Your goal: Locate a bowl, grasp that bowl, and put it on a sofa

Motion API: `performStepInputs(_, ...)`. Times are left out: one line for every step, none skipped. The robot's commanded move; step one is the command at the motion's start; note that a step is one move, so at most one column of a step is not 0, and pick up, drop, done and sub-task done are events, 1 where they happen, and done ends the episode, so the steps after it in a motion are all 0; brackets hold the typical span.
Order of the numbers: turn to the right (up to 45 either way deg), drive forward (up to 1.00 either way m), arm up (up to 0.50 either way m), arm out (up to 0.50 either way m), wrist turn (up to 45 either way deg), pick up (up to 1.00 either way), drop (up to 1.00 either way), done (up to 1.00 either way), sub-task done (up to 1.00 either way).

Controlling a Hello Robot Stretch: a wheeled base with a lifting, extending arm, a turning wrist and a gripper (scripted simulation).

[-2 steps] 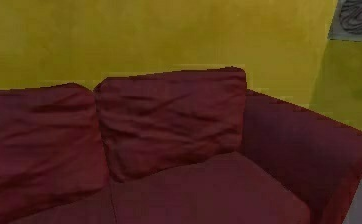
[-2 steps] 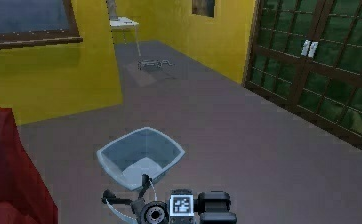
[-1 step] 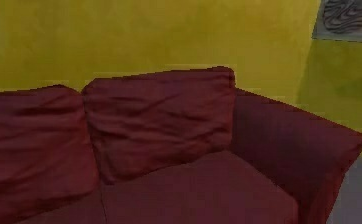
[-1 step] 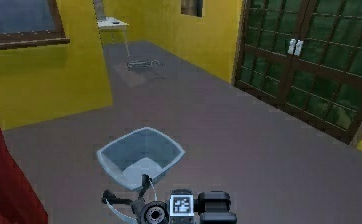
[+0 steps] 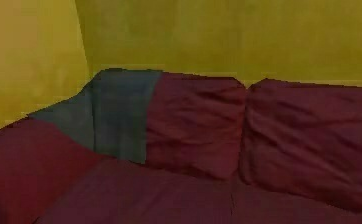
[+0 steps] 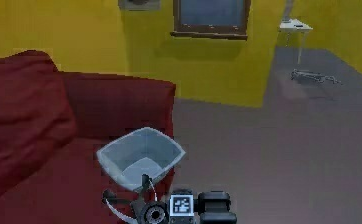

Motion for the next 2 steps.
performStepInputs(33.0, 0.0, 0.0, 0.0, 0.0, 0.0, 0.0, 0.0, 0.0)
performStepInputs(3.0, 0.0, 0.0, 0.0, 0.0, 0.0, 0.0, 0.0, 0.0)
